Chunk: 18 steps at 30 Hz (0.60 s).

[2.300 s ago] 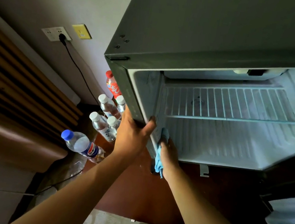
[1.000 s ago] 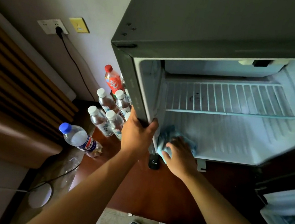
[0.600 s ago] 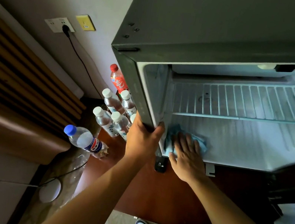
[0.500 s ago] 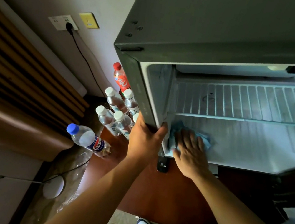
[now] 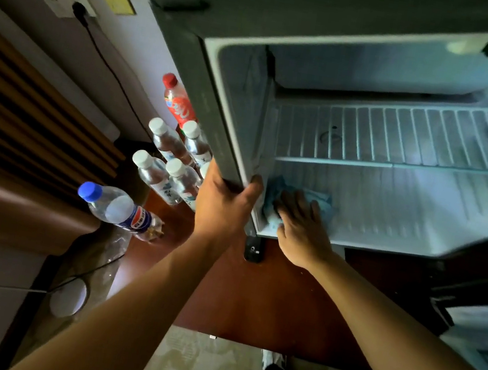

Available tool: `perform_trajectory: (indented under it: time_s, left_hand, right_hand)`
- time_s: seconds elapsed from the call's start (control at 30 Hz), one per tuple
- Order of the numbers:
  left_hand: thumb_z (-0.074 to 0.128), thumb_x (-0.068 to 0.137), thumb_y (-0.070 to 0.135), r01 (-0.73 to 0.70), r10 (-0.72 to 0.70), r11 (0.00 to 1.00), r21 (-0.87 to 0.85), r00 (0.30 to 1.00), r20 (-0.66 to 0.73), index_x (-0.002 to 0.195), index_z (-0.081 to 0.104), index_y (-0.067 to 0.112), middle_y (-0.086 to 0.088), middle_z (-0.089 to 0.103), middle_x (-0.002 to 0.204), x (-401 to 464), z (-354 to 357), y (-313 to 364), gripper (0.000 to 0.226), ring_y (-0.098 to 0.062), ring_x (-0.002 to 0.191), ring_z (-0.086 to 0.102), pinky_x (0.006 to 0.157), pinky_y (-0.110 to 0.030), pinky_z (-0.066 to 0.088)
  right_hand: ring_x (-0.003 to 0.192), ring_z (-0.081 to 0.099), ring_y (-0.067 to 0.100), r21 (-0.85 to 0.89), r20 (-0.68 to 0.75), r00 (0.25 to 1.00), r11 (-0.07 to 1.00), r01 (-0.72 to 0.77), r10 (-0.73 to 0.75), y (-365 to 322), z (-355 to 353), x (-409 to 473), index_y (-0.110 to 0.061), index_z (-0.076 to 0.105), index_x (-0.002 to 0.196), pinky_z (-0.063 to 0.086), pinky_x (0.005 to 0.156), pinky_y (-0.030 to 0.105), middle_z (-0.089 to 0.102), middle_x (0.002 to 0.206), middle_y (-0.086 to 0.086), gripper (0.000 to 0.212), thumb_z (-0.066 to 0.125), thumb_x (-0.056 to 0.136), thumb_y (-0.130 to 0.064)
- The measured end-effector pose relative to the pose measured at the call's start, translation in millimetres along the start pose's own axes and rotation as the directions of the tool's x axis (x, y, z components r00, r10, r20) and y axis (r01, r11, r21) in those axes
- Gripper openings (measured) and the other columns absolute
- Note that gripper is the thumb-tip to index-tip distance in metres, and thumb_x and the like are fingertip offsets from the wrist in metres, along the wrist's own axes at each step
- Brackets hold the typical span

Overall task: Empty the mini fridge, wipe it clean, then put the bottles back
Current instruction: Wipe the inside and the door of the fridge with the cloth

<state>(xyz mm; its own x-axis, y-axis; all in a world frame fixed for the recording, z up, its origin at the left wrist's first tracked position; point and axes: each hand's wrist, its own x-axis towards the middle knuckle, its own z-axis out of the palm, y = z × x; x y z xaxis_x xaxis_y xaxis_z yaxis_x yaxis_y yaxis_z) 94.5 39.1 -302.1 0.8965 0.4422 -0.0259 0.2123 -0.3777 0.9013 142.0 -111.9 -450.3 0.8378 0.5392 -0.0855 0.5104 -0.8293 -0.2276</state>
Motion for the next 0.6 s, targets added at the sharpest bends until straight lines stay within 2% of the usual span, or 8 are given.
perform_trajectory:
  time_s: [0.1,0.17,0.23,0.3,0.4,0.5,0.53,0.6]
  left_hand:
    - [0.077,0.073,0.036,0.070,-0.071,0.997,0.019,0.995,0.068,0.116,0.061,0.024,0.012,0.071,0.102,-1.8,8.7,-21.2,0.047,-0.003,0.092,0.068,0.083,-0.036,0.058]
    - [0.078,0.076,0.027,0.123,-0.124,0.992,0.023,0.990,0.065,0.112,0.060,0.026,0.022,0.069,0.089,-6.0,16.6,-38.6,0.040,0.008,0.081,0.065,0.075,-0.027,0.056]
    - [0.076,0.072,0.029,0.157,-0.158,0.987,0.015,0.985,0.062,0.107,0.059,0.031,0.031,0.065,0.076,-6.1,24.6,-48.8,0.039,0.016,0.070,0.061,0.063,-0.014,0.049]
    - [0.069,0.062,0.036,0.197,-0.196,0.980,-0.019,0.979,0.058,0.104,0.063,0.029,0.030,0.065,0.070,-1.9,31.7,-51.1,0.042,0.017,0.065,0.060,0.053,-0.008,0.045]
    - [0.064,0.059,0.028,0.196,-0.197,0.970,-0.146,0.980,0.011,0.093,0.065,0.022,0.020,0.068,0.069,3.4,44.8,-58.9,0.035,0.005,0.064,0.064,0.051,-0.012,0.048]
    - [0.062,0.060,0.018,0.153,-0.158,0.967,-0.205,0.987,-0.009,0.095,0.063,0.013,0.000,0.069,0.082,0.1,53.7,-68.7,0.035,-0.011,0.074,0.067,0.061,-0.029,0.058]
    - [0.062,0.062,0.017,0.137,-0.143,0.965,-0.224,0.990,-0.011,0.096,0.062,0.014,-0.002,0.069,0.084,-0.8,54.8,-71.1,0.034,-0.013,0.076,0.067,0.063,-0.031,0.059]
    - [0.062,0.066,0.016,0.102,-0.110,0.957,-0.272,0.994,-0.016,0.096,0.061,0.021,0.001,0.069,0.084,-2.8,54.9,-73.1,0.030,-0.008,0.076,0.068,0.062,-0.026,0.057]
  right_hand:
    - [0.150,0.007,0.030,0.049,-0.017,1.000,0.999,-0.002,0.003,-0.2,6.4,-8.7,-0.015,0.039,0.145,0.006,0.119,0.054,0.021,0.161,0.008,0.053,0.046,0.093,-0.024]
    - [0.150,0.002,0.027,0.090,-0.008,0.999,0.995,-0.039,0.040,-5.0,8.2,-6.3,-0.017,0.032,0.149,0.000,0.120,0.053,0.017,0.162,0.006,0.055,0.039,0.096,-0.031]
    - [0.150,-0.001,0.026,0.088,0.000,0.997,0.993,-0.073,0.073,-9.6,9.2,-1.9,-0.018,0.025,0.152,-0.001,0.120,0.053,0.013,0.163,0.004,0.059,0.026,0.097,-0.040]
    - [0.150,0.001,0.026,0.075,-0.040,0.995,0.993,-0.089,0.092,-11.9,10.5,-0.4,-0.017,0.023,0.153,0.001,0.120,0.053,0.013,0.163,0.005,0.061,0.023,0.098,-0.044]
    - [0.150,0.004,0.026,0.049,-0.083,0.993,0.996,-0.079,0.083,-10.7,14.7,-2.8,-0.018,0.019,0.155,0.002,0.119,0.052,0.014,0.163,0.005,0.061,0.028,0.101,-0.046]
    - [0.150,0.001,0.027,-0.015,-0.065,0.995,0.997,-0.075,0.074,-8.1,21.2,-4.8,-0.021,0.012,0.156,0.002,0.119,0.053,0.009,0.163,0.006,0.065,0.020,0.099,-0.051]
    - [0.150,0.000,0.027,-0.026,-0.062,0.996,0.997,-0.067,0.065,-6.8,22.5,-4.3,-0.022,0.010,0.156,0.002,0.119,0.053,0.008,0.163,0.005,0.067,0.015,0.097,-0.054]
    - [0.150,-0.002,0.026,-0.030,-0.056,0.998,0.999,-0.045,0.043,-3.9,22.6,-1.0,-0.023,0.008,0.156,0.002,0.119,0.053,0.007,0.163,0.004,0.072,0.008,0.093,-0.060]
